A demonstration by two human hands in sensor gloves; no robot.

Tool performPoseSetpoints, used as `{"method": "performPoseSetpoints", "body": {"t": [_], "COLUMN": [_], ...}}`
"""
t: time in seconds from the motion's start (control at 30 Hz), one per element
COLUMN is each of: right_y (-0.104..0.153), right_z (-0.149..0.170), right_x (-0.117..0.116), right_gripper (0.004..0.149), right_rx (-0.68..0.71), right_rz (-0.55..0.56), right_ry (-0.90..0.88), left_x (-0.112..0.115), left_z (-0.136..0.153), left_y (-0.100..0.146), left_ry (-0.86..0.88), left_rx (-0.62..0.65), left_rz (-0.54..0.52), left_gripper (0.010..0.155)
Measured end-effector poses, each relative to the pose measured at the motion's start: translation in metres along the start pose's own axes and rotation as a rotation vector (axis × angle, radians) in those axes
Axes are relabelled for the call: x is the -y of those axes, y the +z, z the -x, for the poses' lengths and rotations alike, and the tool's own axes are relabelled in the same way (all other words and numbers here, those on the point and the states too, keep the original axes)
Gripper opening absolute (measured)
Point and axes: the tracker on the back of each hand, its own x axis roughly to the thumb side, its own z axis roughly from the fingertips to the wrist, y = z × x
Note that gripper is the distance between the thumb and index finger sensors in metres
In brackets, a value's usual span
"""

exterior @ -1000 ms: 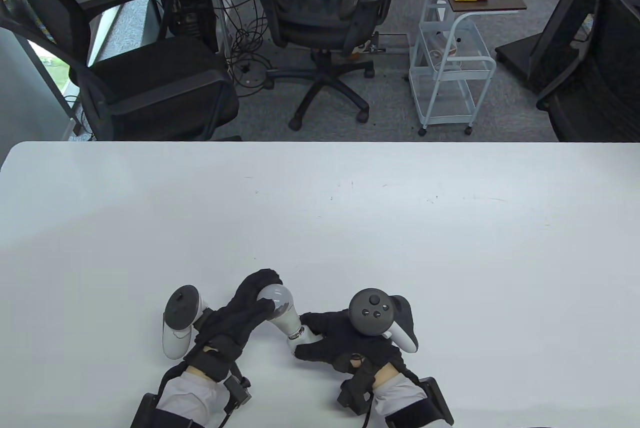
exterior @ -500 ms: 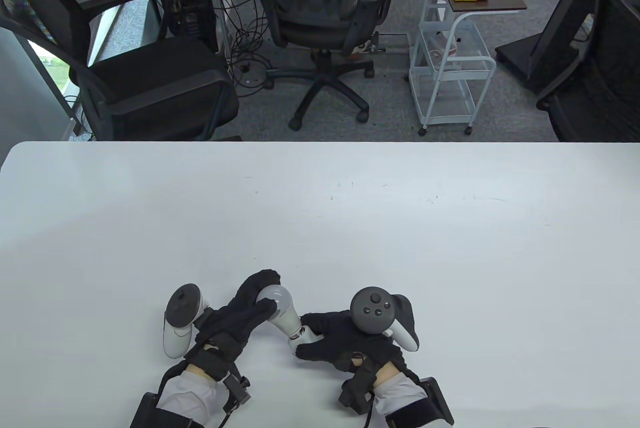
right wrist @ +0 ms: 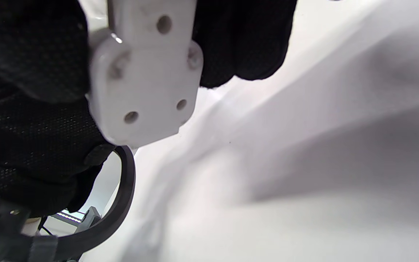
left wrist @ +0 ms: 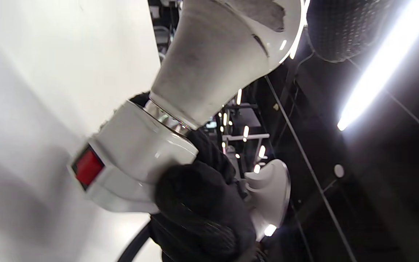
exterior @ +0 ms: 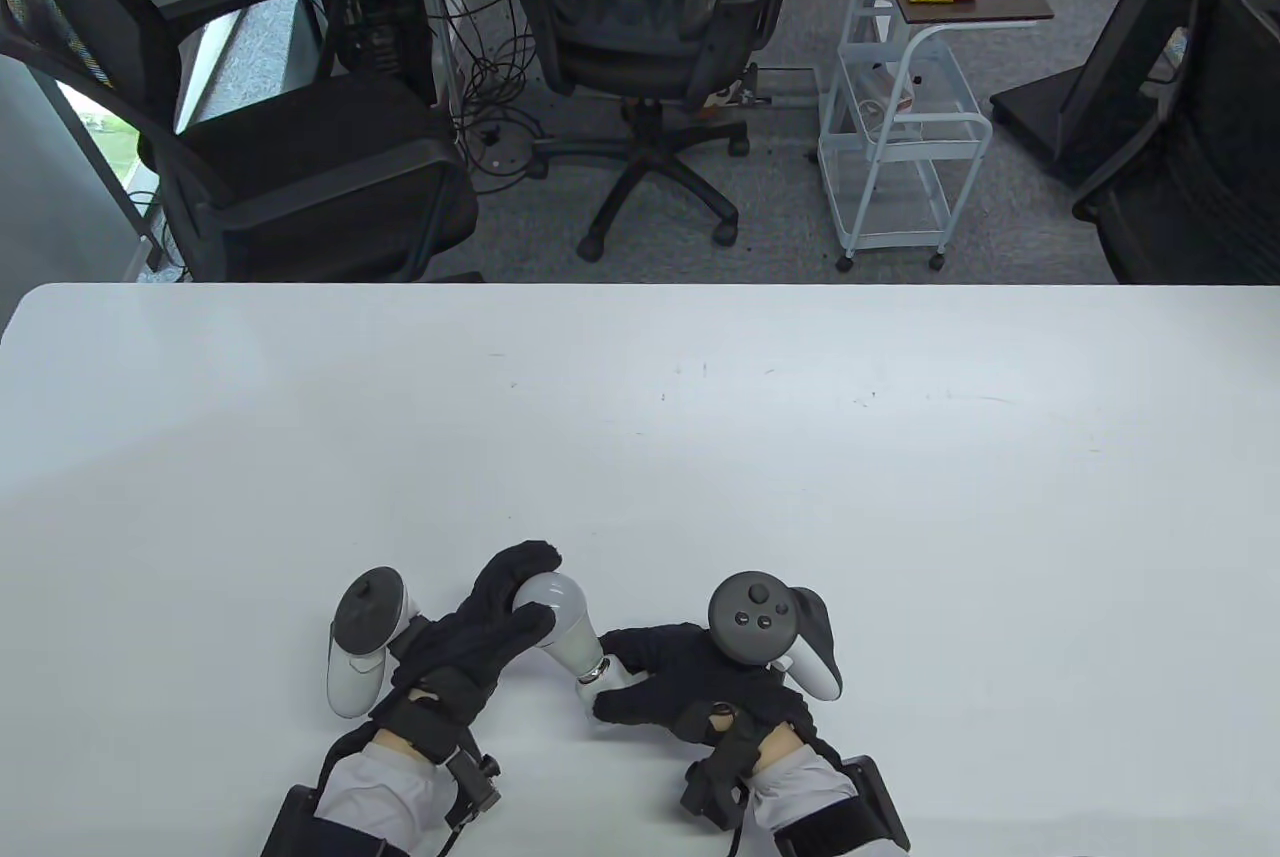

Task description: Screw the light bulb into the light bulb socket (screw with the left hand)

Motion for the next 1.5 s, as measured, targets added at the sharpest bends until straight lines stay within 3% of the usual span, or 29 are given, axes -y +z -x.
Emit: {"method": "performPoseSetpoints", "body": {"t": [0.07, 0.2, 0.27, 0.37, 0.47, 0.53, 0.7, 0.87, 0.93, 1.03, 1.13, 1.3, 1.4, 1.5], "right_y": [-0.0003, -0.0005, 0.0005, 0.0014, 0.0009, 0.0009, 0.0, 0.0006, 0.0004, -0.0003, -0.0001, 0.0004, 0.0001, -0.0012], "right_z": [0.0007, 0.0039, 0.0033, 0.0008, 0.0008, 0.0018, 0.0028, 0.0011, 0.0011, 0.0036, 0.0045, 0.0034, 0.0029, 0.0056], "right_x": [-0.0003, 0.0021, 0.0032, 0.0027, 0.0019, 0.0022, 0.0033, 0.002, 0.0017, 0.0031, 0.0038, 0.0028, 0.0021, 0.003], "right_gripper": [0.063, 0.063, 0.063, 0.063, 0.063, 0.063, 0.063, 0.063, 0.063, 0.063, 0.063, 0.063, 0.063, 0.063], "right_rx": [-0.005, 0.016, 0.011, 0.003, -0.008, -0.015, 0.025, 0.003, 0.002, 0.017, 0.026, 0.007, 0.002, 0.016], "right_rz": [-0.002, -0.014, 0.003, 0.014, 0.018, 0.014, -0.016, 0.007, 0.004, -0.023, -0.018, -0.001, -0.002, -0.036], "right_ry": [0.009, -0.083, -0.067, -0.019, -0.001, 0.008, -0.064, -0.013, -0.009, -0.065, -0.092, -0.053, -0.038, -0.087], "left_x": [-0.0013, -0.0033, -0.0037, -0.0016, -0.0004, -0.0005, -0.0002, 0.0, -0.0007, -0.0008, 0.0014, 0.0011, -0.0007, -0.0018], "left_z": [-0.0001, 0.0034, 0.0031, 0.001, -0.0015, -0.003, 0.0015, 0.0016, 0.0002, -0.0005, 0.0032, 0.002, 0.0, 0.0019], "left_y": [-0.0001, -0.0025, -0.0021, -0.0004, 0.0006, 0.0003, -0.0033, -0.001, -0.0008, -0.0032, -0.0043, -0.0018, -0.0002, -0.003], "left_ry": [0.042, 0.31, 0.269, 0.107, -0.015, 0.005, 0.245, 0.099, 0.017, 0.152, 0.305, 0.107, 0.027, 0.169], "left_rx": [0.045, 0.131, 0.112, 0.027, -0.012, 0.025, 0.117, 0.009, 0.0, 0.107, 0.12, 0.025, 0.001, 0.097], "left_rz": [0.008, 0.132, 0.123, 0.049, -0.009, -0.008, 0.124, 0.086, 0.042, 0.109, 0.169, 0.087, 0.03, 0.1], "left_gripper": [0.07, 0.074, 0.071, 0.08, 0.075, 0.071, 0.075, 0.081, 0.073, 0.069, 0.076, 0.081, 0.074, 0.07]}}
